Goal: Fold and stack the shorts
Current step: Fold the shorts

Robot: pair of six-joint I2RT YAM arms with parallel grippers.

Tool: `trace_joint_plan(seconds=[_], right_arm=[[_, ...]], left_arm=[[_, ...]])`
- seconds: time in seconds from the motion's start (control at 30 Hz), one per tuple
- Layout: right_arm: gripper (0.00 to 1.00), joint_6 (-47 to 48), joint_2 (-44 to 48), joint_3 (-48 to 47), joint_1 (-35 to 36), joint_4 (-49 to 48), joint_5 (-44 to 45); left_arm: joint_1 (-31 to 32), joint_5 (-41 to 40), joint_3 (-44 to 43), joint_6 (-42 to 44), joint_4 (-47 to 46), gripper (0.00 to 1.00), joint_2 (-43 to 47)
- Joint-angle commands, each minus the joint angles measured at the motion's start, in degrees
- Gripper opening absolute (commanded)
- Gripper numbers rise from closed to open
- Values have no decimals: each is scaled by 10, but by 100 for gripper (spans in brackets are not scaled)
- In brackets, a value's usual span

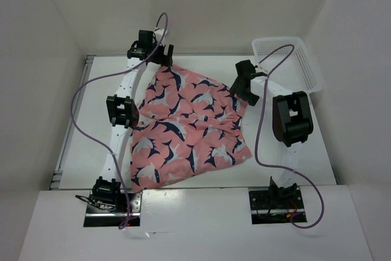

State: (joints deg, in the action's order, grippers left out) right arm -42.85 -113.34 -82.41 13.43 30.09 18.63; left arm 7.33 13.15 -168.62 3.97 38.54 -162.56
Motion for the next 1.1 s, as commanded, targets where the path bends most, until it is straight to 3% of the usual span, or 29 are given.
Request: trace_joint_plan(seconds=[0.0,0.2,0.43,0.5,0.53,0.57,0.63,0.67,0.7,0.8,0.83,0.93,1.07], right_arm=[[88,-11,-26,-3,-5,-15,-16],[90,-11,-53,-3,-16,-10,-39],[87,-6,-70,-14,-21,-4,-44],[80,-6,-75,-21,-21,-4,-44],[75,-6,-75,-21,-21,-4,-44],[70,-6,-80,-26,-21,-4,-44],[48,0,-80,-31,-21,-4,-44],[41,5,-80,-31,-21,-4,-44],[24,5,-80,-31,-21,-4,-44],[3,18,-80,-31,-21,-4,-50],[0,23,-62,-26,-21,-10,-61],[0,54,-13,5,-21,-55,-62],[0,118,141,89,-6,-133,-48]], left_arm=[[-6,6,-1,-27,-22,100,-18],[-6,53,10,-27,-15,96,-43],[-6,86,0,-21,-10,69,-63],[-6,91,-7,-21,-10,56,-63],[-6,91,-7,-21,-10,42,-63],[-6,91,-7,-21,-10,37,-68],[-6,97,-13,-21,-10,23,-68],[-6,97,-13,-21,-5,10,-68],[-6,97,-19,-21,-5,4,-68],[-6,97,-44,-6,0,0,-68],[-6,89,-58,0,6,0,-63],[-6,73,-107,37,16,0,-23],[-12,68,-107,93,51,0,48]])
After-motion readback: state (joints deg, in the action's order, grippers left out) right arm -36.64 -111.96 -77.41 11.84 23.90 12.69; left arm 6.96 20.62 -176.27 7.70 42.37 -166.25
